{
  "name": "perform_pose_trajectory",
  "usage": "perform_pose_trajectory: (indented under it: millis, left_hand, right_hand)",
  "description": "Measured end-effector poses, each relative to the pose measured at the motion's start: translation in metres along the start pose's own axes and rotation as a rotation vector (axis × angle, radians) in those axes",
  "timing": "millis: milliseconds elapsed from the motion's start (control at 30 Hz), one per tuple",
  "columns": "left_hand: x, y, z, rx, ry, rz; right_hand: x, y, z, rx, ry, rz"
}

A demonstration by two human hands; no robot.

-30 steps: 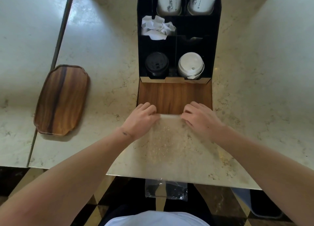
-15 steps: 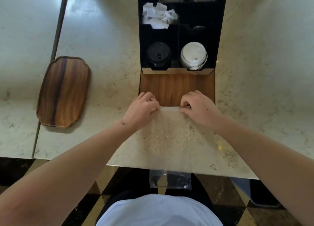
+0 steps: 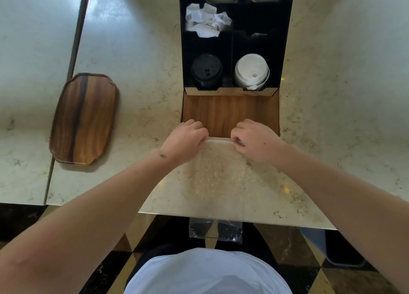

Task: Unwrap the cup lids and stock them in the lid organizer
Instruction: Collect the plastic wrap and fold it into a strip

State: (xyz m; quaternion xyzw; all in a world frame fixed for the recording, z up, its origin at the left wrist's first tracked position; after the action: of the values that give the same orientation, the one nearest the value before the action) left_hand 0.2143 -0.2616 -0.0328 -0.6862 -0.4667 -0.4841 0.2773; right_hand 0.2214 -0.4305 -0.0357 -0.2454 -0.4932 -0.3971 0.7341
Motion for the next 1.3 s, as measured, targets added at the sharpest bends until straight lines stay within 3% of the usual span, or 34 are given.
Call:
perform_pose_trajectory:
  millis: [133, 367, 600, 900, 1100, 1300]
  left_hand:
    - [0.004, -0.009, -0.004, -0.125, 0.044, -0.073]
    - [-0.005, -0.030, -0.007, -0.227, 0.164, -0.018]
    - [-0.002, -0.032, -0.010, -0.036, 0.118, -0.046]
    - [-0.007, 0.000, 0.006, 0.318, -0.020, 0.098]
    - [-0.012, 0.004, 0.017, 0.394, -0.074, 0.227]
    - [-0.006, -0.004, 0.007, 0.236, -0.084, 0.124]
  right_hand:
    - [0.002, -0.004, 0.006, 0.073, -0.053, -0.057]
    - [0.003, -0.030, 0.012, 0.133, -0.117, -0.126]
    - [0.005, -0.040, 0.011, -0.109, -0.045, -0.213]
    - [-0.003, -0.011, -0.009, -0.443, 0.129, 0.092]
    - [-0.005, -0.005, -0.014, -0.426, 0.158, 0.144]
    - [-0.007, -0.012, -0.012, -0.317, 0.167, 0.140]
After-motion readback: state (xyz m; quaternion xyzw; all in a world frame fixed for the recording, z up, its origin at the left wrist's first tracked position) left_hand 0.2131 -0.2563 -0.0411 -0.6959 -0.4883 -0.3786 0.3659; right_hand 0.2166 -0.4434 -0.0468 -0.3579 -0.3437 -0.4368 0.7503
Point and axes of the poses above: each hand's wrist, its own y-axis towards the middle knuckle, its own x-axis out of the back of the hand, z = x × y, the point moved 7 cm from there along y, towards the middle knuckle, and after that the axes turned 13 degrees about -z, right-handed, at the moved point
